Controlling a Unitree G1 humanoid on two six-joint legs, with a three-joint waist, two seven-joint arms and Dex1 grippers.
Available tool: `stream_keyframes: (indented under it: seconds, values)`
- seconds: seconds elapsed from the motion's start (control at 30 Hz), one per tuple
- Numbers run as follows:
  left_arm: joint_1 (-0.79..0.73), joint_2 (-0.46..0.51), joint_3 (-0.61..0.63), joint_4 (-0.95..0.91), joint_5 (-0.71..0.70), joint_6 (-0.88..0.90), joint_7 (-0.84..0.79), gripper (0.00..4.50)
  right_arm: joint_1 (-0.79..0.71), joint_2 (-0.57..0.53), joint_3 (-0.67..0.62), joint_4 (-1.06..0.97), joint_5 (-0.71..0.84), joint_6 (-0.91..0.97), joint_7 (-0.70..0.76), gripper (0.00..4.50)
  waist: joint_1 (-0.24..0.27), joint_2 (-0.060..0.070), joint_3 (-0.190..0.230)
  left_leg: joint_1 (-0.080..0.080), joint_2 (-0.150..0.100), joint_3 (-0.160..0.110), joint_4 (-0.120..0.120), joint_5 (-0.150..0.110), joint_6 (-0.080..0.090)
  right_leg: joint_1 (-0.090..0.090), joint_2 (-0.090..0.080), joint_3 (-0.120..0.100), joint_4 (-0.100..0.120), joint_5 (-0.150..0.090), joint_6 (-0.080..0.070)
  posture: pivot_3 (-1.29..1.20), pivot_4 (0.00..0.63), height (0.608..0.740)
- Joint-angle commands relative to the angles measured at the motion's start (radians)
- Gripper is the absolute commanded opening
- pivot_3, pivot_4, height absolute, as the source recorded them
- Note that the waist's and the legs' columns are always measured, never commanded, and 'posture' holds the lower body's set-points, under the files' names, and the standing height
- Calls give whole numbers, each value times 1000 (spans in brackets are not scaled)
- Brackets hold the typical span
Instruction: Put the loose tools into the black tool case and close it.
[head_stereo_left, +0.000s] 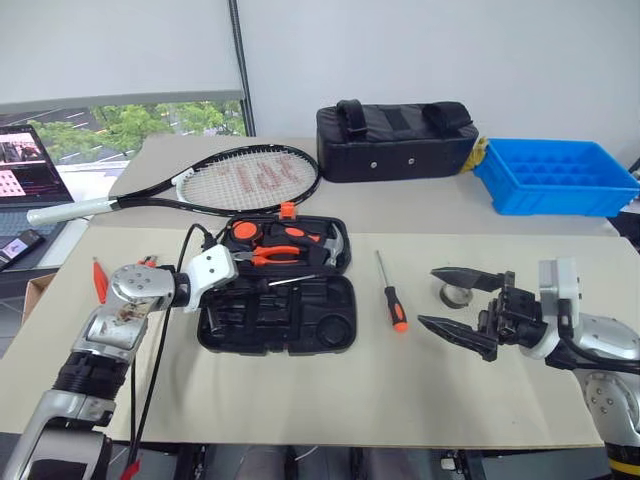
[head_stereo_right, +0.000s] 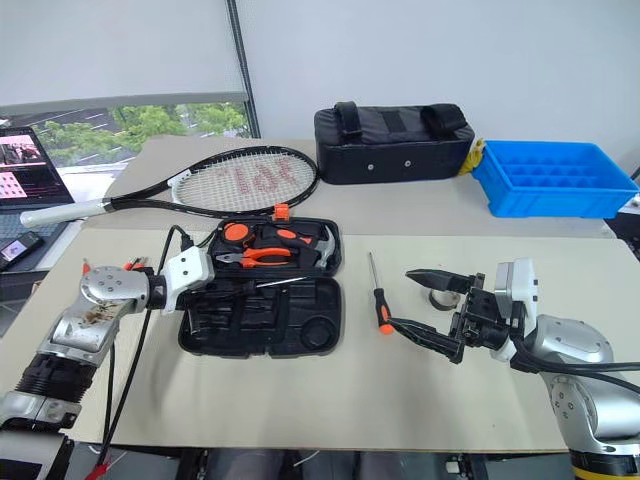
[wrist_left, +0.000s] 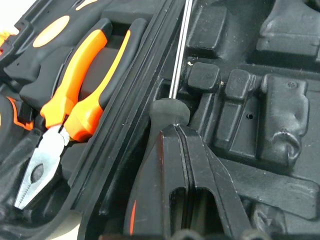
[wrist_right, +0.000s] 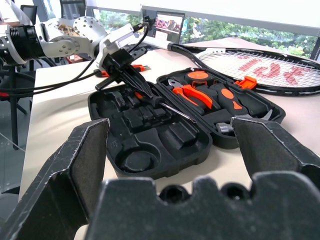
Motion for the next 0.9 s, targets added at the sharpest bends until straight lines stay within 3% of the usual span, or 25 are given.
stream_keyframes:
  seconds: [0.03,0.4,0.7,0.9]
  values:
    - [-14,-21,-22,67,44,-48,22,29,13,-1,-33,-36,6,-14,-10,4500,5,0,0,0,0,0,0,0,0,0,0,0,0,0,0,0,150,712]
    - [-87,-107,15,209,33,-146,101,29,24,6,-31,-44,4,-26,-29,4500,13,2,-1,-1,0,0,1,2,1,0,-4,-2,1,1,0,0,150,712]
    - [-84,-192,82,111,-73,-35,129,29,15,6,-28,-35,4,-27,-27,4500,9,1,-1,-6,-1,-1,2,1,2,-2,-3,-7,0,1,0,0,150,712]
    - [-86,-200,78,55,-60,18,173,29,4,4,-25,-27,1,-27,-24,4500,-1,1,-1,-7,-1,-3,1,1,2,-2,-2,-9,-1,1,1,0,150,712]
